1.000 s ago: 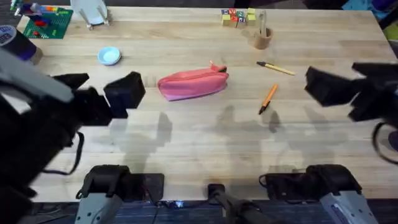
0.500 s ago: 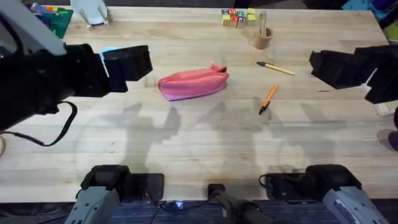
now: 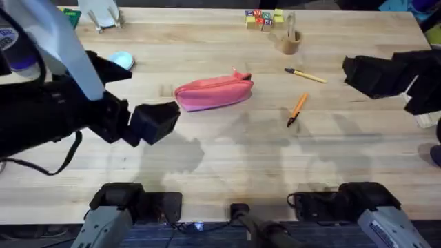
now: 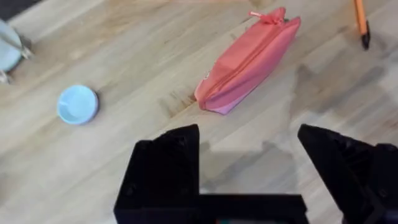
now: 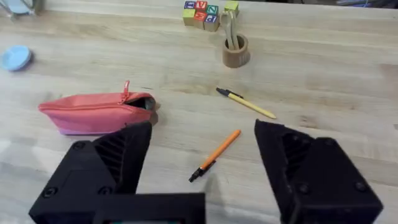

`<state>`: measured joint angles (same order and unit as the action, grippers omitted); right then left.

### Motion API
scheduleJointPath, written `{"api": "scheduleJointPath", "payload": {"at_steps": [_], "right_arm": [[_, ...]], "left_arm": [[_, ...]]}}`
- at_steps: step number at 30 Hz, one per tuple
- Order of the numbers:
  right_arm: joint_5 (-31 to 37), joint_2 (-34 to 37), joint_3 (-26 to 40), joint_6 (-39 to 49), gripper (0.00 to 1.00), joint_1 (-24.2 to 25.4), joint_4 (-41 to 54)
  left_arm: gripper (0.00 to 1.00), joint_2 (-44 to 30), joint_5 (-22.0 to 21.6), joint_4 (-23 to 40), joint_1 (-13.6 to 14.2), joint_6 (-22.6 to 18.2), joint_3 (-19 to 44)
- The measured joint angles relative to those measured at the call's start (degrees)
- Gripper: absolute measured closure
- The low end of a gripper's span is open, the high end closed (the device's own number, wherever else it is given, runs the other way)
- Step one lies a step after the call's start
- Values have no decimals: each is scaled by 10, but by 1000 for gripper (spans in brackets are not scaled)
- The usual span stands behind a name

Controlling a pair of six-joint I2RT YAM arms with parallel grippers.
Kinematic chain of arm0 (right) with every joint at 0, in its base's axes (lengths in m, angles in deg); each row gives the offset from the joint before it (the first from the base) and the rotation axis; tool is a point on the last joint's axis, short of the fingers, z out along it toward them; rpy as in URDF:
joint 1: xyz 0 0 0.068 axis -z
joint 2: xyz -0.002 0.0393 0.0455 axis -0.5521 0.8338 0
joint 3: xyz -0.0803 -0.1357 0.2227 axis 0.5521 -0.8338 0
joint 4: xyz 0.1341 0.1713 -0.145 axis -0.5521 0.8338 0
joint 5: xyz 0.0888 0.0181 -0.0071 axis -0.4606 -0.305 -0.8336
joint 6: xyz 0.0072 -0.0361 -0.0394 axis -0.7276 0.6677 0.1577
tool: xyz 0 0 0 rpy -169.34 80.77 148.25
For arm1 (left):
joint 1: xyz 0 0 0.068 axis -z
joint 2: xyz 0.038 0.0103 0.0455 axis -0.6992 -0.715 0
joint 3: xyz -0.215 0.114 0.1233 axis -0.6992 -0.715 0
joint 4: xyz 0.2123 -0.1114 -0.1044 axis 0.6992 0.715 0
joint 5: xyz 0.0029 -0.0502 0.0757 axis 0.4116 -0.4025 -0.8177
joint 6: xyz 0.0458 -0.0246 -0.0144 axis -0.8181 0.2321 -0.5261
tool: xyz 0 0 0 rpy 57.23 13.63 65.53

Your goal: Unzip the bag, pick up the pens from the table one at a time and place them inside, then zip the bag closed.

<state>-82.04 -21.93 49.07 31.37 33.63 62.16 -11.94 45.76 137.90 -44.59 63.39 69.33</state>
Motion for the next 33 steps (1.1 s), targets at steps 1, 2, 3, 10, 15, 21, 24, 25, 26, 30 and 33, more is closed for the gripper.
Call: {"api": "scheduleJointPath", "payload": {"at_steps": [1,2,3,10,15,21,24,25,26,30,33], "right_arm": [[0,0,0,0,6,0,0],[0,0,0,0,6,0,0],[0,0,0,0,6,0,0],[0,0,0,0,6,0,0],[0,0,0,0,5,0,0],[0,0,0,0,5,0,0],[0,0,0,0,6,0,0],[0,0,0,0,6,0,0],[0,0,0,0,5,0,0],[0,0,0,0,6,0,0],[0,0,0,0,8,0,0]], "left_arm": [[7,0,0,0,0,-28,0],[8,0,0,0,0,-53,0],[8,0,-1,0,0,-75,0],[7,0,-3,0,0,-195,0],[7,0,-4,0,0,-220,0],[6,0,-4,0,0,-264,0],[7,0,-7,0,0,-279,0],[7,-1,-8,0,0,-283,0],[5,-3,-9,0,0,-286,0],[7,-26,-10,0,0,-298,0],[7,-58,-11,-1,0,-317,0]]}}
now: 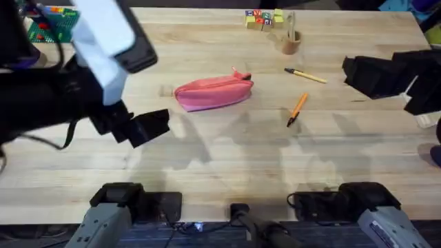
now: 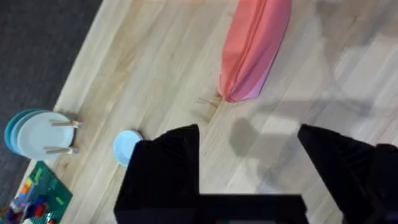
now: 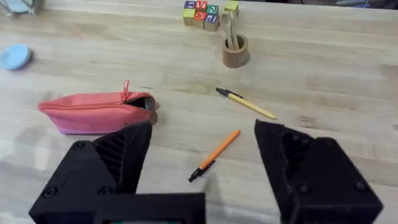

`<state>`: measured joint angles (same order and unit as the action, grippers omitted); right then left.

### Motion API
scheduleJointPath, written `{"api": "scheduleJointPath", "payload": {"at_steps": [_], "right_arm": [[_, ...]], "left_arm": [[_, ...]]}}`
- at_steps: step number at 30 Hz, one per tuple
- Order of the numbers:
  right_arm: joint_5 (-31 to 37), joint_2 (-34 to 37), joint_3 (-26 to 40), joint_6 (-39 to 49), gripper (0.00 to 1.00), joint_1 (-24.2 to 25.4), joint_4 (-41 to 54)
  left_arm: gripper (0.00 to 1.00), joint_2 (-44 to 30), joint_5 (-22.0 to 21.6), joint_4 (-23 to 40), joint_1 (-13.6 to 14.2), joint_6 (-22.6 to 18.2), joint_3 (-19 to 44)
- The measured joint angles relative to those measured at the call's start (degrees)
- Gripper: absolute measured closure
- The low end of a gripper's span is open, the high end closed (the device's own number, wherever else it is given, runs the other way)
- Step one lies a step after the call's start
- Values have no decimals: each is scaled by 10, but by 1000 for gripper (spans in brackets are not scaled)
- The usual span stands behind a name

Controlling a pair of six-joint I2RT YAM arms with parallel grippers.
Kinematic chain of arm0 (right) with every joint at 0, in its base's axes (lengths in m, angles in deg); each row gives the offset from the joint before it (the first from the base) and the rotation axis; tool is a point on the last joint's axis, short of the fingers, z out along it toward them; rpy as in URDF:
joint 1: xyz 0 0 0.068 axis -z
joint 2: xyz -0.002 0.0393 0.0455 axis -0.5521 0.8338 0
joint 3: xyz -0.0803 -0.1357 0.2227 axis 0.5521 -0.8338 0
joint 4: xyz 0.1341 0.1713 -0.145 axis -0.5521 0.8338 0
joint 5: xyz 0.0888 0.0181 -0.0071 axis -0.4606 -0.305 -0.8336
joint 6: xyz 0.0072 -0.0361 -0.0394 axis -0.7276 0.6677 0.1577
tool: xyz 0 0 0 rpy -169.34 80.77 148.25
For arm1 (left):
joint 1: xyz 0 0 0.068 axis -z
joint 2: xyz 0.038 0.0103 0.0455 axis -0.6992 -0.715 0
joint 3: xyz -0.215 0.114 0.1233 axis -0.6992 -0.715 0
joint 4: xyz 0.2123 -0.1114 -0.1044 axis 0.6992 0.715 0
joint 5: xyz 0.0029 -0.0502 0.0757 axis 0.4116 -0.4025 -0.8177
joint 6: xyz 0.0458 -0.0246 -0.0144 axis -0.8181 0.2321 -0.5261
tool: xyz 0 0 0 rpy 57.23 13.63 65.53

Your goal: Unzip the bag, pick up the pens from the table one at a time and place them inside, then zip the bag closed.

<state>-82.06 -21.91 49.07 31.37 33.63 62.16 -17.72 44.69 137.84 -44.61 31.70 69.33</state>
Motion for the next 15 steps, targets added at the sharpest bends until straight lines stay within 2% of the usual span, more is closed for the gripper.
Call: {"api": "scheduleJointPath", "payload": {"at_steps": [15], "right_arm": [[0,0,0,0,5,0,0]], "left_arm": [[7,-211,24,-31,0,-117,0]]}}
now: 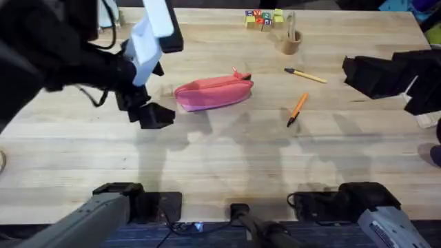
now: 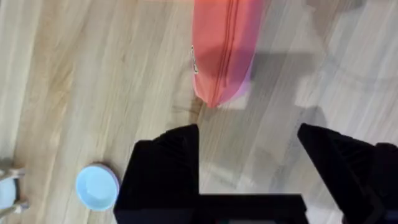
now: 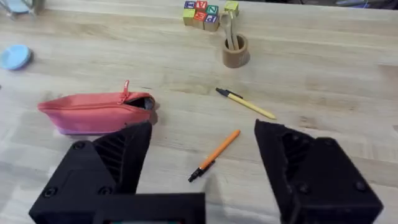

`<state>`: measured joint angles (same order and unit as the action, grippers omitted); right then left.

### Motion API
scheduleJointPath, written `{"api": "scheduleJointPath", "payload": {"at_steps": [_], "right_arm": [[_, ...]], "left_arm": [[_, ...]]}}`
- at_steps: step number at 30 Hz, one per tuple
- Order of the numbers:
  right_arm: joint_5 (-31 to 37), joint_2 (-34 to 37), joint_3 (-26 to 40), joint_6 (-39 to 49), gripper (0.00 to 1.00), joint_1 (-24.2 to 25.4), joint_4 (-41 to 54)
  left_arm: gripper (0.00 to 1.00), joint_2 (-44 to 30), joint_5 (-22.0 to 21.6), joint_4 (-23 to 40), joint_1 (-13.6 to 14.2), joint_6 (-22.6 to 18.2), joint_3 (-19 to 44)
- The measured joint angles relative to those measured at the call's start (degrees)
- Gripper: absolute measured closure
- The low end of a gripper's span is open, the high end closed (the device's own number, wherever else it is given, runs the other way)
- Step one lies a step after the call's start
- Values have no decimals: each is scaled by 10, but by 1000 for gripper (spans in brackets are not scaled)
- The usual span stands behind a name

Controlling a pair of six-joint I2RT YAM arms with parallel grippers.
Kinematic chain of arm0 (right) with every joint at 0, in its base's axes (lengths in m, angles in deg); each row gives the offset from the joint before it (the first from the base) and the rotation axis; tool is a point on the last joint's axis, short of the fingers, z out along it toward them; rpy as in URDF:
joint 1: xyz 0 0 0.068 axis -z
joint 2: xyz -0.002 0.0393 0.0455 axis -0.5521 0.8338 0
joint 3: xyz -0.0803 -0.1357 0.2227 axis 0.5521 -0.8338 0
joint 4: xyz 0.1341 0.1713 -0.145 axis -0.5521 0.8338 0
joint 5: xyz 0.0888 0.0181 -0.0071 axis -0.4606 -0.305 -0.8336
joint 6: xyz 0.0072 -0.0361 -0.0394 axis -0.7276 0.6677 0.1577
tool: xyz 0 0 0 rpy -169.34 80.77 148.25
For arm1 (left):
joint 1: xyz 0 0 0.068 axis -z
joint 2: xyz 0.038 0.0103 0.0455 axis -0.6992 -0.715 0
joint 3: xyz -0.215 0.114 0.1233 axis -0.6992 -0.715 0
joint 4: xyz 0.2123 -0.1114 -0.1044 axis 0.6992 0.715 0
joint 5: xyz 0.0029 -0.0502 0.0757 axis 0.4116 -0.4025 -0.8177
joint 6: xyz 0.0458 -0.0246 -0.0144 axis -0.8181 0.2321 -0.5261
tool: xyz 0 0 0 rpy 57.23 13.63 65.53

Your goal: Unzip the bag, pick up the pens from the table one at a time and place them inside, then zip the bag closed.

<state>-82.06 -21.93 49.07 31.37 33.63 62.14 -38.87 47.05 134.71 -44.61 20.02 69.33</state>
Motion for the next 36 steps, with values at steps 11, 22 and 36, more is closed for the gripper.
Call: {"api": "scheduleJointPath", "payload": {"at_steps": [11,22,36], "right_arm": [[0,0,0,0,5,0,0],[0,0,0,0,5,0,0],[0,0,0,0,5,0,0]], "left_arm": [[7,-146,20,-68,-11,-22,0],[20,-219,118,-129,-28,-24,0],[945,-222,144,-136,-27,-27,0]]}}
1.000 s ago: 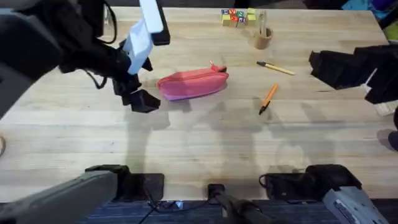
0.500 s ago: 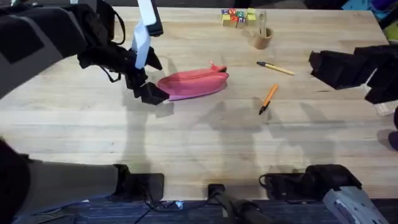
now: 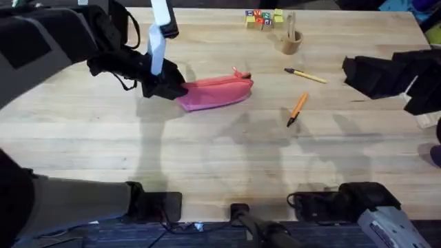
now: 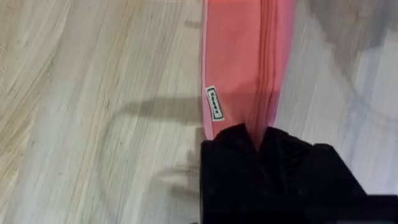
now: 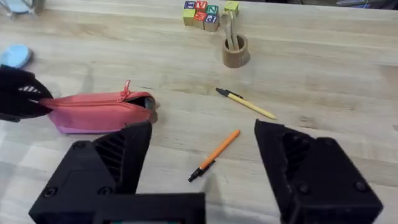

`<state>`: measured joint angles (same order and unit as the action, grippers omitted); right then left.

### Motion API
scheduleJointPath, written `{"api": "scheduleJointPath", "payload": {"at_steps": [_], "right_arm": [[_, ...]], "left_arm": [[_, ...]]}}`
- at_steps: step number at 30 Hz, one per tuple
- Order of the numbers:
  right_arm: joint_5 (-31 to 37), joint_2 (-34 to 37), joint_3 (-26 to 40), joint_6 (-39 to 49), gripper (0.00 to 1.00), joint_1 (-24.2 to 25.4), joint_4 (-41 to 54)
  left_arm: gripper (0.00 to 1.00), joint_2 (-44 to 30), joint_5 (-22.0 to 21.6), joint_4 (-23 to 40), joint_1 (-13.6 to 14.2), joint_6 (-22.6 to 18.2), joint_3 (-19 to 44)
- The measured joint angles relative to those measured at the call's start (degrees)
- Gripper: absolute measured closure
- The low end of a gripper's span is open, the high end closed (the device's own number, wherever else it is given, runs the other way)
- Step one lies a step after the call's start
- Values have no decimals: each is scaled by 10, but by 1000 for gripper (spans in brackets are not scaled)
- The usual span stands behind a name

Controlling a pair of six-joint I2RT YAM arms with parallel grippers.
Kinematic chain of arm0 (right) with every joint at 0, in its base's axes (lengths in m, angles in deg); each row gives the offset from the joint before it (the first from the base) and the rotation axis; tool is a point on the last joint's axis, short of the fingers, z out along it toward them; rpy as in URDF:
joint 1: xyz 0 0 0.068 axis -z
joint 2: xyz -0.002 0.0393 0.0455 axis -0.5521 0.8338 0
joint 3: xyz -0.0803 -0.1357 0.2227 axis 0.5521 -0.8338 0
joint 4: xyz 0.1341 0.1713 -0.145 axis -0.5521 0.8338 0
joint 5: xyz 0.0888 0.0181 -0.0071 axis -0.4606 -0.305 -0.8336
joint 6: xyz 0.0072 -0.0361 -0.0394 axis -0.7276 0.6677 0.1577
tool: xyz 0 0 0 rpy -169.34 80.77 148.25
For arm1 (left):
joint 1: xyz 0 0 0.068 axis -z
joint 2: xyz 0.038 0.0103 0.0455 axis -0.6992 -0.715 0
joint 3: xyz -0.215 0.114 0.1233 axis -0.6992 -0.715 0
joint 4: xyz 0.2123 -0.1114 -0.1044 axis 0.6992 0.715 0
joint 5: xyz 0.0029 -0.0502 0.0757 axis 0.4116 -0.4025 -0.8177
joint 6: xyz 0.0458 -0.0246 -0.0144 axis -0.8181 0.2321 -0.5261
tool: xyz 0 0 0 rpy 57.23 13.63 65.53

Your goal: Unzip the bag, pick up the pens from the table one at a time and place them inside, then zip the bag closed.

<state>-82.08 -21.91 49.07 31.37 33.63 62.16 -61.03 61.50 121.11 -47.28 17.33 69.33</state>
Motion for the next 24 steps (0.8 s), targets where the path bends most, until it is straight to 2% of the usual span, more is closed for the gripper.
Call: {"api": "scheduleJointPath", "payload": {"at_steps": [5,10,17,24], "right_arm": [[-25,1,0,0,5,0,0],[-78,26,2,0,5,0,0],[-162,102,2,0,5,-11,0],[-202,191,26,0,5,-64,-1]], "left_arm": [[957,0,0,-1,0,0,0],[957,0,0,-7,0,0,0],[958,0,0,-7,0,0,0],[958,0,0,-7,0,0,0]]}}
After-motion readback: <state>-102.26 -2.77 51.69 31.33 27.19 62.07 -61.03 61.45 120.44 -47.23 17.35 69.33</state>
